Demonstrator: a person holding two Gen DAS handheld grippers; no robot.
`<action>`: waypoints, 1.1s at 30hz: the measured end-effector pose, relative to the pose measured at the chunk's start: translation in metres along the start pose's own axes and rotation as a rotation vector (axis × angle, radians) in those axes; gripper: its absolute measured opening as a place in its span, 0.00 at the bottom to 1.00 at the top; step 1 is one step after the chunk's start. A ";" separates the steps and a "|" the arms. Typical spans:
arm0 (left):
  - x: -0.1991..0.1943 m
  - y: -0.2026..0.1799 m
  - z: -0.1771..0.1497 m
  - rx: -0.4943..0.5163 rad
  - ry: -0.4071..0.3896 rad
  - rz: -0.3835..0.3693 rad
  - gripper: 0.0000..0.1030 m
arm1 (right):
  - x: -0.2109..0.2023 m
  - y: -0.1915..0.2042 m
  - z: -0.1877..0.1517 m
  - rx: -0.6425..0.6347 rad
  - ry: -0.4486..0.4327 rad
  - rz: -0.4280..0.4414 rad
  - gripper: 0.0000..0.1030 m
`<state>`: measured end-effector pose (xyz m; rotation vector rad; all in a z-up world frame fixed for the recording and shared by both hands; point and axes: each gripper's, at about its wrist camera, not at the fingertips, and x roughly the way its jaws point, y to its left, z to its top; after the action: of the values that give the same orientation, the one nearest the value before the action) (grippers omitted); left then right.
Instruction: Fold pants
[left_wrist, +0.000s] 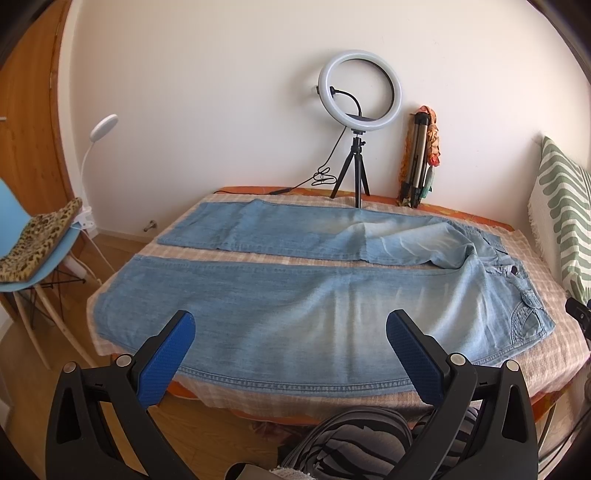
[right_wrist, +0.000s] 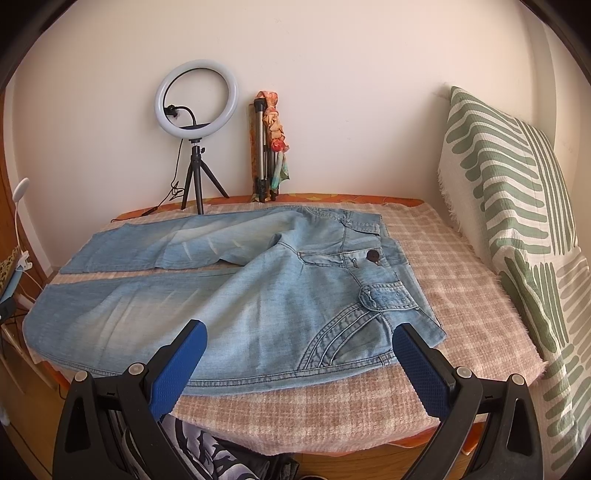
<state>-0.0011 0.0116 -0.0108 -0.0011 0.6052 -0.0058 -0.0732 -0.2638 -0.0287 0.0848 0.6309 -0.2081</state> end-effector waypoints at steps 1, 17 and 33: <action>0.000 0.000 0.000 0.000 0.000 0.001 1.00 | 0.000 0.000 0.000 -0.002 0.000 -0.001 0.99; 0.000 0.002 0.000 0.002 -0.001 0.001 1.00 | 0.001 0.000 -0.001 -0.002 0.000 0.000 0.99; 0.013 0.031 -0.007 -0.039 0.039 0.057 1.00 | 0.013 0.002 -0.004 -0.049 -0.003 0.032 0.99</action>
<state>0.0057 0.0422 -0.0245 -0.0214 0.6440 0.0611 -0.0650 -0.2634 -0.0392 0.0471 0.6314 -0.1617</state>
